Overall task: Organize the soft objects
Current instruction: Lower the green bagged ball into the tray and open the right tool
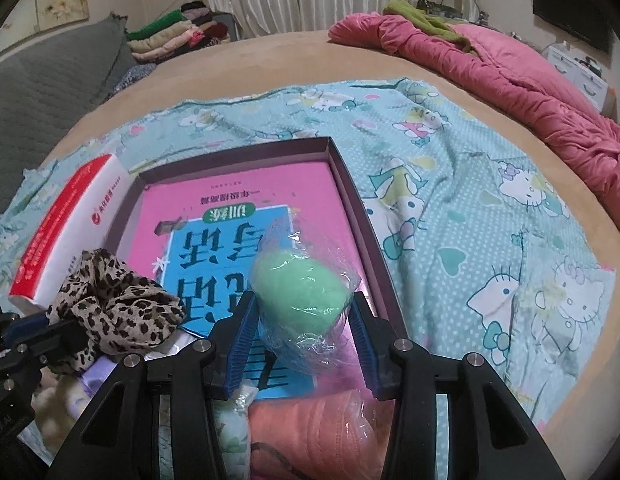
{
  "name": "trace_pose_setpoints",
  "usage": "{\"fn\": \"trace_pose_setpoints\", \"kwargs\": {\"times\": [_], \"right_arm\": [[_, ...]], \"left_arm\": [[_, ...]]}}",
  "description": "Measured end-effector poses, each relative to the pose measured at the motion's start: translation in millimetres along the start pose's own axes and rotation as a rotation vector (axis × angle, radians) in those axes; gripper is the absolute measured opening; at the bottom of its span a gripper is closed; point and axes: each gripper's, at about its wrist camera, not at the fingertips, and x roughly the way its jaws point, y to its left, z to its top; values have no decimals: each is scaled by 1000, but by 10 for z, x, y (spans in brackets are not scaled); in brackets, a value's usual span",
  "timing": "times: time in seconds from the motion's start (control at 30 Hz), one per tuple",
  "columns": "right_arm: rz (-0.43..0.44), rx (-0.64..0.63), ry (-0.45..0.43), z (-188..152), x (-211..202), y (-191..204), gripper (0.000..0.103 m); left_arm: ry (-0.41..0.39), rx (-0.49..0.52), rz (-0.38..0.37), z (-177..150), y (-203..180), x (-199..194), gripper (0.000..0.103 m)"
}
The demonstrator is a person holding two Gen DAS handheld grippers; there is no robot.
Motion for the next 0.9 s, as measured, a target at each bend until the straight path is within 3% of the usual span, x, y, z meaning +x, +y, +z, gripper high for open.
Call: {"fn": "trace_pose_setpoints", "kwargs": {"times": [0.47, 0.9], "right_arm": [[13, 22, 11, -21, 4, -21, 51], [23, 35, -43, -27, -158, -28, 59]], "left_arm": [[11, 6, -7, 8, -8, 20, 14], [18, 4, -25, 9, -5, 4, 14]]}}
